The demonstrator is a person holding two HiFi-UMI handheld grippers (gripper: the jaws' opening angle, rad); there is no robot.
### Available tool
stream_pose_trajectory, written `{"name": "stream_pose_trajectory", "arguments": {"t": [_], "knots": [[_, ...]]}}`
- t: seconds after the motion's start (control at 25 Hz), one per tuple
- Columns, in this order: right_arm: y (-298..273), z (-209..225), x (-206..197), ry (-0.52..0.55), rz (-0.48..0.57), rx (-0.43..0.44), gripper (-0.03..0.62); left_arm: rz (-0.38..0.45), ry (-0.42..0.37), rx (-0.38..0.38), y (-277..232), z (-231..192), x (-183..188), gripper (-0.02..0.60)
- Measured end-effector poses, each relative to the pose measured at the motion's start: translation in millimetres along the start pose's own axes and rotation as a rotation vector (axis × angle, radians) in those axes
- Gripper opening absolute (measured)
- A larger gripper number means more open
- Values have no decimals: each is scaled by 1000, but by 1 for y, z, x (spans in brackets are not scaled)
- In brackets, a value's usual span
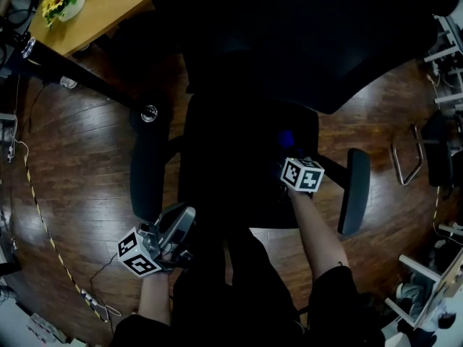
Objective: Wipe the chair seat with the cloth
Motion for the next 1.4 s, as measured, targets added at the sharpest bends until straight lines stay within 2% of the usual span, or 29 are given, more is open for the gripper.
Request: {"name": "stream_pose_trajectory", "arguments": {"t": [0.32, 0.44, 0.52, 0.68, 0.8, 0.92, 1.16, 1.4], "knots": [[-126, -186, -26, -104, -55, 399, 61, 84, 1, 1, 19, 5, 16, -8], [-152, -223, -48, -134, -79, 478, 61, 98, 1, 7, 24, 3, 17, -8], [-163, -221, -67, -138, -125, 440, 61, 103, 4, 12, 28, 2, 16, -8], [-164, -175, -97, -122, -200, 269, 61, 102, 2, 26, 35, -3, 19, -8], [-145, -141, -102, -121, -171, 200, 61, 87, 7, 25, 35, -8, 17, -8], [-120, -104, -99, -165, -122, 116, 61, 66, 14, 14, 30, -10, 14, -8], [-42, -3, -76, -243, -7, -66, 61, 17, 2, -5, 10, -7, 7, -8], [52, 78, -51, -220, 30, -273, 61, -21, -2, -13, -3, -8, 6, -8]]}}
Point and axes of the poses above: the fingertips, and each gripper's own axes: y backward along the fingers, z to its right, x out of its top, the point moved 3 cm from there along y, backward along the fingers, and after that the axes turned 14 degrees about x, right-handed, at the moved point
